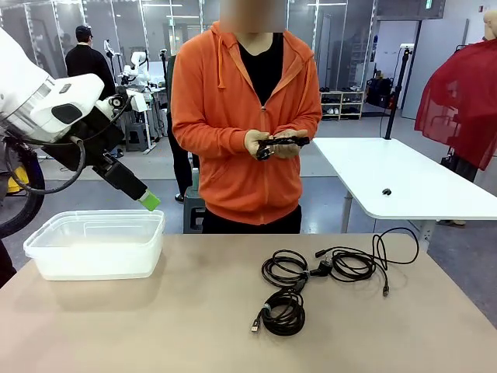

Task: Organize and store the cables.
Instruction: Place the Power Cable into the Organizing box.

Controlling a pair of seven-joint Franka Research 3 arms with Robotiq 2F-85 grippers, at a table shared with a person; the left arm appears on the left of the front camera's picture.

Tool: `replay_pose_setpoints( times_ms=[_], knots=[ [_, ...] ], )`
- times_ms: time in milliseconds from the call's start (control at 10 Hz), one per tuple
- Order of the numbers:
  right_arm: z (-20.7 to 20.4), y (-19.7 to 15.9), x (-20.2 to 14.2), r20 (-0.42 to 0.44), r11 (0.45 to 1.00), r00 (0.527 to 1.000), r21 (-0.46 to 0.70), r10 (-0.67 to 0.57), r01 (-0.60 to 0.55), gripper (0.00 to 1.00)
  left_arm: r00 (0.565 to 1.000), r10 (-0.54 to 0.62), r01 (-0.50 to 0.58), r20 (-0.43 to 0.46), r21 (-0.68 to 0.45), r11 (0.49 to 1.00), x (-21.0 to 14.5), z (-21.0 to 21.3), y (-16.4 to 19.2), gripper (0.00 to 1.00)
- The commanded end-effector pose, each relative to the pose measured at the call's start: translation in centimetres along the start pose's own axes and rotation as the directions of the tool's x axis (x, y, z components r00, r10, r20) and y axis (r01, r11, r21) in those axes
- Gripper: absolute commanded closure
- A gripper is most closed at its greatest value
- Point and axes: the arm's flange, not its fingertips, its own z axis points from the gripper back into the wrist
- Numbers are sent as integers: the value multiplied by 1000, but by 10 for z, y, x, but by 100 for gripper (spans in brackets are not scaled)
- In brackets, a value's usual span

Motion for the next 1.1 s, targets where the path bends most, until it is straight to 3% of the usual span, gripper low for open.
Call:
replay_pose_setpoints(
  times_ms=[0, 200, 400, 600, 700, 800, 1000],
  knots=[
    [0, 0, 0, 0, 1000, 1000, 0, 0, 0, 0, 1000, -12, 12, -7, -4, 1000, -1, 0, 2, 0],
    [-45, 3, 35, -84, 962, 965, 139, 248, -236, 0, 1000, -12, 12, -7, -4, 1000, -1, 0, 2, 0],
    [-84, 12, 58, -67, 869, 891, 263, 450, -419, 0, 1000, -25, 25, -14, 0, 1000, -10, 8, -1, 0],
    [-136, 27, 76, -40, 698, 747, 393, 664, -599, 0, 997, 50, -48, -56, 32, 998, -38, 29, -1, 0],
    [-166, 32, 87, 28, 568, 657, 476, 753, -671, 0, 995, 59, -57, -80, 29, 998, -54, 40, -6, 0],
    [-198, 35, 97, 71, 474, 587, 517, 806, -713, 0, 996, 59, -56, -74, 41, 998, -70, 50, -14, 0],
    [-260, 48, 110, 120, 341, 485, 568, 866, -749, 0, 998, 52, -49, -43, 88, 995, -101, 60, -34, 0]
  ],
)
